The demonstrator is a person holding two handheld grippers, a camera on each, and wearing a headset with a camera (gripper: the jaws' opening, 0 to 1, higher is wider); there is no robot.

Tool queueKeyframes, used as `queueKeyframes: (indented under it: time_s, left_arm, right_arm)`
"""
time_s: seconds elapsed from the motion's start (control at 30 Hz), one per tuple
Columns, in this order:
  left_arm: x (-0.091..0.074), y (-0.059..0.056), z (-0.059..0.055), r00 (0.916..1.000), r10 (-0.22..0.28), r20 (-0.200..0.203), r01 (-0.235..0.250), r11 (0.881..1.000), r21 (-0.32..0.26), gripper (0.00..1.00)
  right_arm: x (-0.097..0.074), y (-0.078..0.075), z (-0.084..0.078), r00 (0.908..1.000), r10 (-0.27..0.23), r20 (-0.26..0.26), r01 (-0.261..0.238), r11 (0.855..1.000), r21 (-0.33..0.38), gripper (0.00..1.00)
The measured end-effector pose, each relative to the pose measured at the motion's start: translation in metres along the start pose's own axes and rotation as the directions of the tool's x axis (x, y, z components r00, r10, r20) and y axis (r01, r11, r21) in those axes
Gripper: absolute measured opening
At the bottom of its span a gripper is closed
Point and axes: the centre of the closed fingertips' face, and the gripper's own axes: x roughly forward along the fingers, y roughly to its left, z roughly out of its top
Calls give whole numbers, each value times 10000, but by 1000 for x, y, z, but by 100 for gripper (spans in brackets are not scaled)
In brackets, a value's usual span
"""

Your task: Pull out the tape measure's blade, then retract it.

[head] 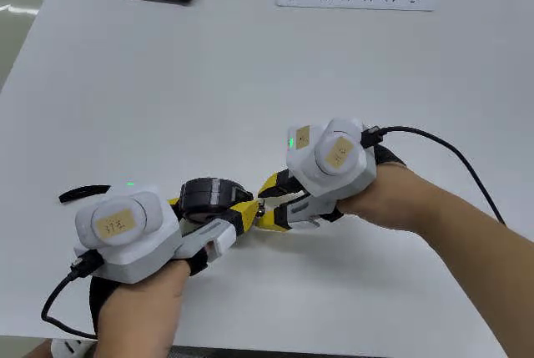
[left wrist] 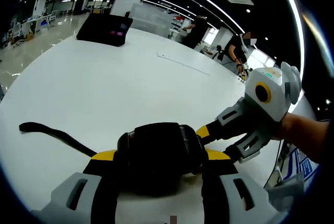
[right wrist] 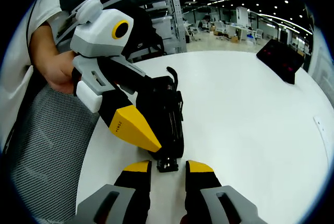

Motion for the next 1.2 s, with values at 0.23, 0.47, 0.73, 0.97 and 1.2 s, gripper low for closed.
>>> queueKeyframes:
  time_s: [0.23, 0.47, 0.73, 0.97, 1.2]
  left_arm:
    - [-1, -1, 2, 10000, -55, -29, 57, 9981, 610, 60]
    - [-4, 0, 1, 9992, -337, -192, 357, 9929, 1134, 58]
    - [-5, 1, 3, 9990, -405, -196, 430, 9873, 1531, 58]
    - [-10, 3, 6, 9975, -613, -346, 677, 9697, 2348, 62]
    - [-19, 11, 6, 9962, -597, -630, 776, 9376, 3389, 70]
  right_arm:
    - [0, 2, -4, 9999, -129, 90, 125, 9992, 390, 30]
    - [-4, 1, -2, 9994, -260, 216, 250, 9986, 470, 32]
    - [-8, -1, 0, 9986, -425, 326, 404, 9973, 612, 33]
    - [-13, 1, 1, 9949, -857, 528, 819, 9942, 693, 47]
    - [-19, 0, -1, 9881, -1408, 618, 1350, 9868, 896, 66]
